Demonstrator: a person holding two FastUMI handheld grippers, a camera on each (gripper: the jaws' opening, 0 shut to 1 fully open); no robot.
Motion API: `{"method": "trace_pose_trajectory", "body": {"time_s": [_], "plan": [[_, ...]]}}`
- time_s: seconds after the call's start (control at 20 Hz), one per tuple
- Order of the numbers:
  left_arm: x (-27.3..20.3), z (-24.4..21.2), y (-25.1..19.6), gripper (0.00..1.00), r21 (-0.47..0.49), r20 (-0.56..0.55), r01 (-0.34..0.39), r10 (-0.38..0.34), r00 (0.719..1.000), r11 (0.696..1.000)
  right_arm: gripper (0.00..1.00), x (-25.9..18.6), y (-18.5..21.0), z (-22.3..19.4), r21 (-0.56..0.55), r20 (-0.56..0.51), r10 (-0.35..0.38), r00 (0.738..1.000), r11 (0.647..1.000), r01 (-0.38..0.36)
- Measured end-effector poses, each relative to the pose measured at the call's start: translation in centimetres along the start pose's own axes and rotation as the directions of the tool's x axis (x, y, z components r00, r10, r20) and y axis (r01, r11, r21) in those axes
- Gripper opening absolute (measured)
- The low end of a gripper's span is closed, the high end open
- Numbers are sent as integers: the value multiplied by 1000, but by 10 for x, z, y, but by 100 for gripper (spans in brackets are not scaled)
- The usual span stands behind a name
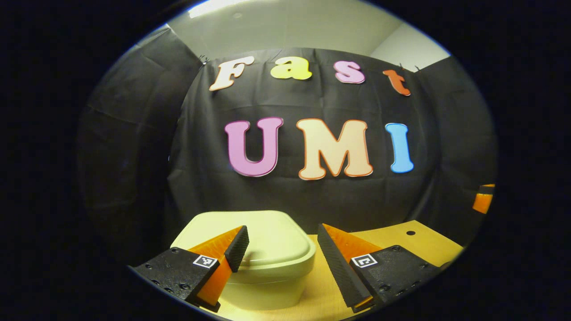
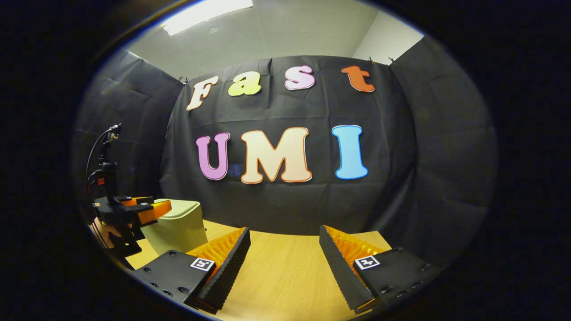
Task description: Press the lid of the desktop garbage bin to open it, pick up the crumpled paper on the desktop and throw it into the bin, then pick up the pop can on the desktop and drop it into the bin, and finally close the garbage bin lid.
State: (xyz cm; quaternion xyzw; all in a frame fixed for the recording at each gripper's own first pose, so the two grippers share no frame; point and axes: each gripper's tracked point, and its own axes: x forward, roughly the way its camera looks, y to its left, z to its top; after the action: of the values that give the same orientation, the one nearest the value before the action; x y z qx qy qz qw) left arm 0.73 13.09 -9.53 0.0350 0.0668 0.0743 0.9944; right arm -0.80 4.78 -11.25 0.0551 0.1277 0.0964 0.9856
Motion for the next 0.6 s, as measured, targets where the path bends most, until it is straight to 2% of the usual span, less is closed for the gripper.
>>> {"method": "trace_pose_trajectory", "body": {"time_s": [0.15, 0.3, 0.6], "plan": [[-3, 15, -38, 93, 16, 37, 78, -79, 996, 997, 98, -5, -8, 19, 4, 45, -31, 998, 1000, 31], [-11, 26, -70, 93, -34, 57, 144, -142, 988, 989, 98, -9, -13, 34, 17, 77, -50, 996, 999, 49], [-24, 35, -102, 93, -39, 77, 215, -211, 974, 976, 98, -14, -13, 44, 22, 104, -57, 993, 998, 55]]}}
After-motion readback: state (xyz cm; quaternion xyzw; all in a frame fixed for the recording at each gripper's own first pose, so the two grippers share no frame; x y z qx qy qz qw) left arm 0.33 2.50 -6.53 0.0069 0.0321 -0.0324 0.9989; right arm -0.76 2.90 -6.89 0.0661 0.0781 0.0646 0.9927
